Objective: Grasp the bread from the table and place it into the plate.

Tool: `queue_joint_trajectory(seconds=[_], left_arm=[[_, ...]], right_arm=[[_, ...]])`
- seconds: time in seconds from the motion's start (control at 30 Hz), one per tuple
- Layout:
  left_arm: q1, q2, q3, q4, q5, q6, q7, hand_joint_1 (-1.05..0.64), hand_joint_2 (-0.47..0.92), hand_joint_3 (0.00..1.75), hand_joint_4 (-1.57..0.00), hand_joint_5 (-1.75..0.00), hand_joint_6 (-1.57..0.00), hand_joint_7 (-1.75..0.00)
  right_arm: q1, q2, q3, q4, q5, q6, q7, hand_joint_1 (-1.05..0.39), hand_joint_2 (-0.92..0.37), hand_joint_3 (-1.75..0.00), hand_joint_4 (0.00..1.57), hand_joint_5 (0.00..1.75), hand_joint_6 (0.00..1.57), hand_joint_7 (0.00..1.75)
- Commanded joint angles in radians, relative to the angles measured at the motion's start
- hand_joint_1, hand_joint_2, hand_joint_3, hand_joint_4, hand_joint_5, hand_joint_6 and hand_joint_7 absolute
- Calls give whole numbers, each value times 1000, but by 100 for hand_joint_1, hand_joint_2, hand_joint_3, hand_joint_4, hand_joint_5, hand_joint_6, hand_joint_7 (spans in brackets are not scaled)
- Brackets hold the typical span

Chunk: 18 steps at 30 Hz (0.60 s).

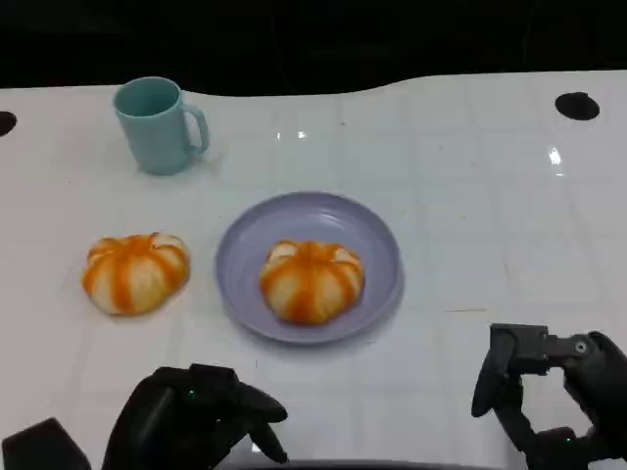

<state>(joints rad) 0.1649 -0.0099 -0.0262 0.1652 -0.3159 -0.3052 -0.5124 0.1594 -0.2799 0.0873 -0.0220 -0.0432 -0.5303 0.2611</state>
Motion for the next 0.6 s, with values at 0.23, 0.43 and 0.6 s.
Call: queue_joint_trajectory(seconds=[0.23, 0.43, 0.6], left_arm=[[-10, 33, 25, 27, 11, -38, -7, -97, 92, 5, -110, -108, -141, -24], [-16, 43, 34, 34, -8, -31, -25, -97, 92, 4, -109, -109, -140, -26], [-20, 42, 40, 47, -10, -37, -32, -96, 92, 4, -109, -110, -140, -26]], right_arm=[[-41, 35, -10, 126, -54, -92, -48, -17, -40, -133, 84, 175, 76, 145], [-67, 39, -7, 183, -78, -139, -65, -16, -39, -134, 83, 175, 78, 142], [-69, 40, -4, 191, -79, -142, -66, -17, -36, -135, 83, 175, 79, 139]])
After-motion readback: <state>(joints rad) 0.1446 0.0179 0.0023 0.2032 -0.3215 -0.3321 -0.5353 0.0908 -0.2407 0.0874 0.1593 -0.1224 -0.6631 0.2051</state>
